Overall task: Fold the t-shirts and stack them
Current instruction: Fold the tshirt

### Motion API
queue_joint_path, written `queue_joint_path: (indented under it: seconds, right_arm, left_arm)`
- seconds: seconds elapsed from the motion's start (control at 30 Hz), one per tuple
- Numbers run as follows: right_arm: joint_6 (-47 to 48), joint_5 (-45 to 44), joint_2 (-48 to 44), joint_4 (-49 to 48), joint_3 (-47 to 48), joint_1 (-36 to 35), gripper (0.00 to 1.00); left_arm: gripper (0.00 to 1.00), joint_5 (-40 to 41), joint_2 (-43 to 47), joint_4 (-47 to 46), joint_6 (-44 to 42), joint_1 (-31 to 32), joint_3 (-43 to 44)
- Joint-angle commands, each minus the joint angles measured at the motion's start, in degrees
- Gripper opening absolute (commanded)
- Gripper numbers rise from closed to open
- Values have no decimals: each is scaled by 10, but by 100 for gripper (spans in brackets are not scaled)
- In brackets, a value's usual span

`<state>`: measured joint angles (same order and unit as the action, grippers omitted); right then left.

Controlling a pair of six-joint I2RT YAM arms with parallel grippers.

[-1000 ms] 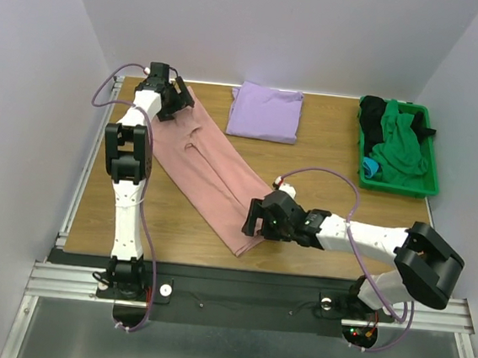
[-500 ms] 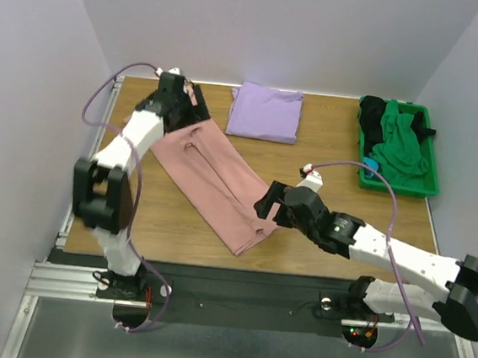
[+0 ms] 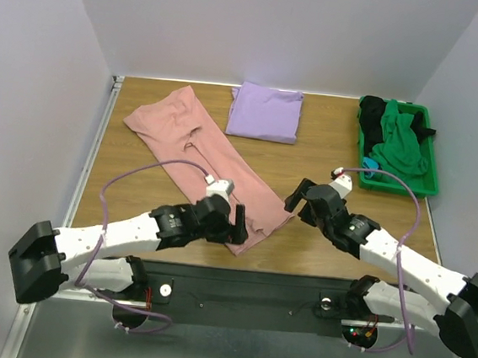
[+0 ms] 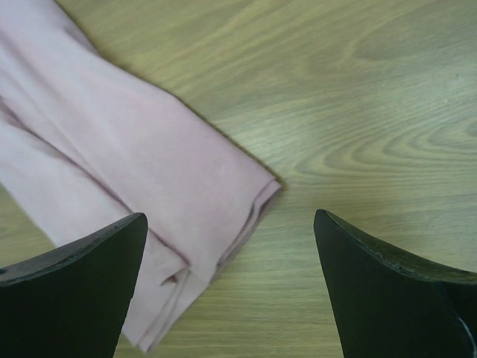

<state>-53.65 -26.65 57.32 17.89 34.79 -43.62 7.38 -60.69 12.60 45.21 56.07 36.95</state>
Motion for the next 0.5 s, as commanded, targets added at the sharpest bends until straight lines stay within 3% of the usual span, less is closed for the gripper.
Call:
queue_joint_path:
  seconds: [0.0, 0.23, 0.27, 0.47]
  right_arm:
    - [32, 26, 48, 0, 14, 18, 99]
    - [36, 71, 127, -1, 34, 44, 91]
    - [32, 77, 138, -1, 38, 47, 85]
    - [37, 105, 166, -11, 42, 49, 72]
  left_arm:
    - [98, 54, -18, 3, 58, 99, 15]
    - [94, 94, -157, 60, 16, 169, 96]
    - [93, 116, -185, 71, 8, 169, 108]
    - [86, 162, -266, 134, -19, 169, 167]
